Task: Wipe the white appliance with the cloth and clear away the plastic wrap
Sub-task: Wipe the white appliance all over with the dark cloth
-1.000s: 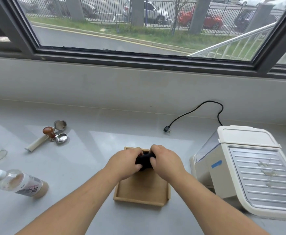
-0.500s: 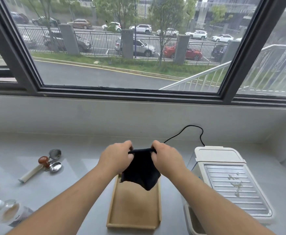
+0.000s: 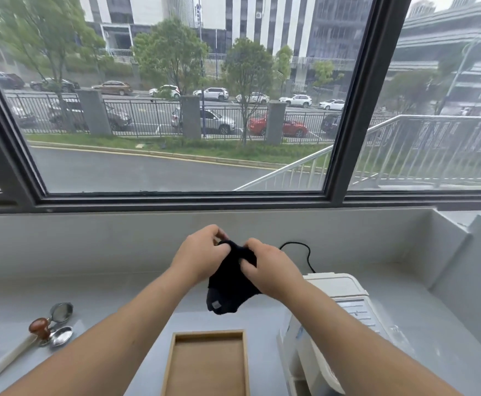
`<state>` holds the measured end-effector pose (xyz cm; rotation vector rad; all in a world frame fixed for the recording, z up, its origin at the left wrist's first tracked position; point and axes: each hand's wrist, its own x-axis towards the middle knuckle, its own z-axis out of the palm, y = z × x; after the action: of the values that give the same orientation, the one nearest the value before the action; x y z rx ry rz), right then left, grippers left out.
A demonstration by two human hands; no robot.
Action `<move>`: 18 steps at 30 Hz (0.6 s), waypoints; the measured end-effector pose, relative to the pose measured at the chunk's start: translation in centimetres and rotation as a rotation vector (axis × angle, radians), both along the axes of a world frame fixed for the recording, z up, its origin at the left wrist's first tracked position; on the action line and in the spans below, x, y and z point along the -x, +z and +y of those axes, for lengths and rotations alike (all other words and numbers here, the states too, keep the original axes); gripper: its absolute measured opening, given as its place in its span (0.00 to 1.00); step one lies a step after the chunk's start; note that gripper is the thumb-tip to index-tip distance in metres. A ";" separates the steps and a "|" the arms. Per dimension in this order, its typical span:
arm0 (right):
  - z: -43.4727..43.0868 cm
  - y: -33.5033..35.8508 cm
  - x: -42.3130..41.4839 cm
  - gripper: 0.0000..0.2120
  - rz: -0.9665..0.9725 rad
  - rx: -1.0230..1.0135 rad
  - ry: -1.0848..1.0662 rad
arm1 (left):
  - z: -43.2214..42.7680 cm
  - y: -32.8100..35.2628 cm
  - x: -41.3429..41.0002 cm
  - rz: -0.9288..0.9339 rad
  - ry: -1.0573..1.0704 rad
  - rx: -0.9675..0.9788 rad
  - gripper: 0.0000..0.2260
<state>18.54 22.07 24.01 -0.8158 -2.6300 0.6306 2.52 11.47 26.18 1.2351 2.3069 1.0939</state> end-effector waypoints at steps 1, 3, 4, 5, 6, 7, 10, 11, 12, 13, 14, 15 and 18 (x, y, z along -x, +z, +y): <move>0.0 0.4 -0.4 0.09 -0.002 0.042 0.015 | 0.5 0.7 -0.7 -0.069 -0.006 -0.039 0.06; 0.0 1.1 -1.1 0.12 0.008 0.109 0.022 | 1.4 1.7 -2.0 -0.153 -0.021 -0.100 0.08; 0.1 1.4 -1.5 0.13 0.020 0.134 0.021 | 1.8 2.2 -2.6 -0.182 -0.033 -0.120 0.08; 0.3 1.7 -2.1 0.14 0.036 0.154 0.019 | 2.2 2.6 -3.2 -0.219 -0.050 -0.140 0.08; 0.6 2.1 -2.6 0.15 0.053 0.169 0.013 | 2.6 3.0 -3.9 -0.263 -0.072 -0.160 0.09; 0.8 2.5 -3.1 0.15 0.072 0.178 -0.002 | 2.9 3.4 -4.5 -0.307 -0.100 -0.177 0.08; 1.6 3.7 -4.5 0.13 0.139 0.155 -0.063 | 3.8 4.0 -6.3 -0.373 -0.189 -0.216 0.07; 2.0 4.1 -5.1 0.11 0.155 0.144 -0.089 | 4.2 4.1 -6.8 -0.370 -0.208 -0.232 0.06; 2.4 4.4 -5.6 0.09 0.165 0.136 -0.115 | 4.5 4.1 -7.3 -0.350 -0.215 -0.245 0.07; 2.8 4.6 -6.2 0.07 0.175 0.124 -0.138 | 4.9 4.0 -7.7 -0.314 -0.211 -0.248 0.09; 3.3 4.8 -6.7 0.06 0.184 0.113 -0.154 | 5.2 3.8 -8.0 -0.270 -0.202 -0.237 0.11; 3.8 5.0 -7.4 0.05 0.193 0.105 -0.167 | 5.6 3.6 -8.3 -0.233 -0.197 -0.221 0.13; 5.2 5.5 -9.3 0.05 0.226 0.081 -0.203 | 6.2 2.8 -9.3 -0.180 -0.212 -0.162 0.19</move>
<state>27.80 27.22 29.52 -0.9595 -2.2976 0.7303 11.85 17.70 29.00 1.3434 1.9383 1.2773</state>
